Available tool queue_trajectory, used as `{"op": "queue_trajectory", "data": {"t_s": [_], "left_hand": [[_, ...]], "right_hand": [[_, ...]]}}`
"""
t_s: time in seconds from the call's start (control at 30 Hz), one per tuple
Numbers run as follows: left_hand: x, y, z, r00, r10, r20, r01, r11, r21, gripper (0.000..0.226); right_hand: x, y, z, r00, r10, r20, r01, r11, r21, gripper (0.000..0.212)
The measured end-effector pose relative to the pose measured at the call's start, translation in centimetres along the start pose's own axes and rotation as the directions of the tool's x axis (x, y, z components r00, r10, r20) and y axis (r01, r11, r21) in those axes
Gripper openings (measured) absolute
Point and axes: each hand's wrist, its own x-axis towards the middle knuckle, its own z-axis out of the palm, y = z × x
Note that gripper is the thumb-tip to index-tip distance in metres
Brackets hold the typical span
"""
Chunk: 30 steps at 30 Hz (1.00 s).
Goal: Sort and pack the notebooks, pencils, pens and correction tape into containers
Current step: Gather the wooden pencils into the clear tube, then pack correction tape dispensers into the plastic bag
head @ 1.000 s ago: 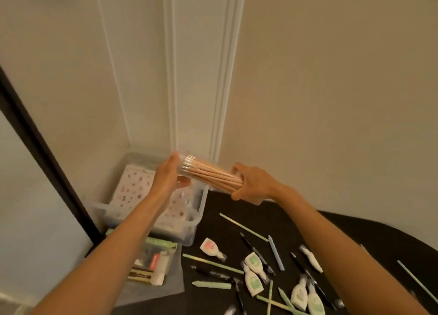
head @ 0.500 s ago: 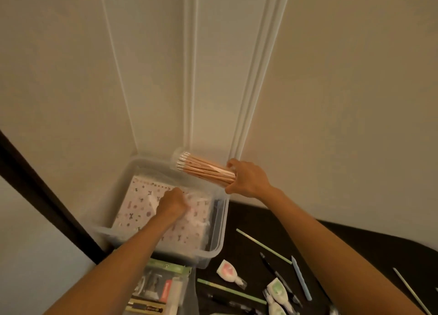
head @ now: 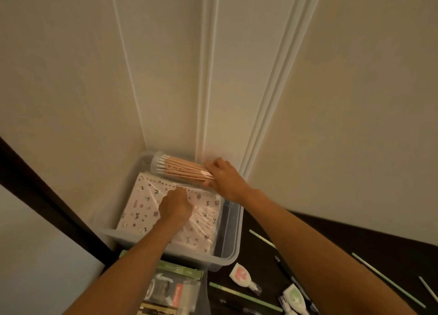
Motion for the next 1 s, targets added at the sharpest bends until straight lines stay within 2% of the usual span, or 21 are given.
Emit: {"op": "queue_trajectory", "data": {"t_s": [0.17,0.3,0.37,0.5,0.6,0.7,0.77,0.87,1.0], "left_hand": [[-1.0,0.1,-0.2,1.0,0.003,-0.025,-0.001,0.995,0.097,0.017],[-2.9,-0.2,-1.2,0.998,0.036,-0.049,-0.031,0.994,0.105,0.024],[-4.0,0.2,-1.8,0.996,0.072,-0.046,-0.067,0.994,0.089,0.032],[-7.1,2.3,-3.6,0.986,0.165,-0.022,-0.165,0.986,0.006,0.044],[-10.4,3.7,-4.4,0.96,0.278,-0.023,-0.279,0.96,-0.04,0.034],[-14.1,3.9,-3.6,0.933,0.357,0.04,-0.357,0.934,-0.011,0.019],[-16.1,3.2,-2.2,0.911,0.385,0.148,-0.399,0.913,0.088,0.018],[-17.8,0.7,1.3,0.874,0.376,0.309,-0.472,0.81,0.349,0.031],[-17.5,-3.2,6.4,0.903,0.338,0.267,-0.431,0.711,0.557,0.06]], "right_hand": [[-0.4,0.0,0.4,0.993,0.089,0.078,-0.081,0.992,-0.095,0.057],[-2.6,0.4,-0.9,0.986,0.126,0.112,-0.119,0.991,-0.068,0.053],[-4.3,0.4,-1.8,0.984,0.169,0.062,-0.169,0.986,0.002,0.055],[-9.3,-0.5,-3.7,0.962,0.267,-0.05,-0.247,0.936,0.253,0.058],[-13.4,-1.3,-4.4,0.937,0.321,-0.141,-0.246,0.889,0.386,0.05],[-17.1,-1.7,-3.5,0.855,0.476,-0.207,-0.308,0.786,0.536,0.045],[-19.1,-1.4,-2.2,0.801,0.564,-0.202,-0.369,0.729,0.577,0.045],[-21.3,-1.1,0.8,0.776,0.615,-0.142,-0.443,0.691,0.572,0.043],[-22.2,-1.0,5.1,0.783,0.614,-0.097,-0.453,0.67,0.589,0.045]]}}
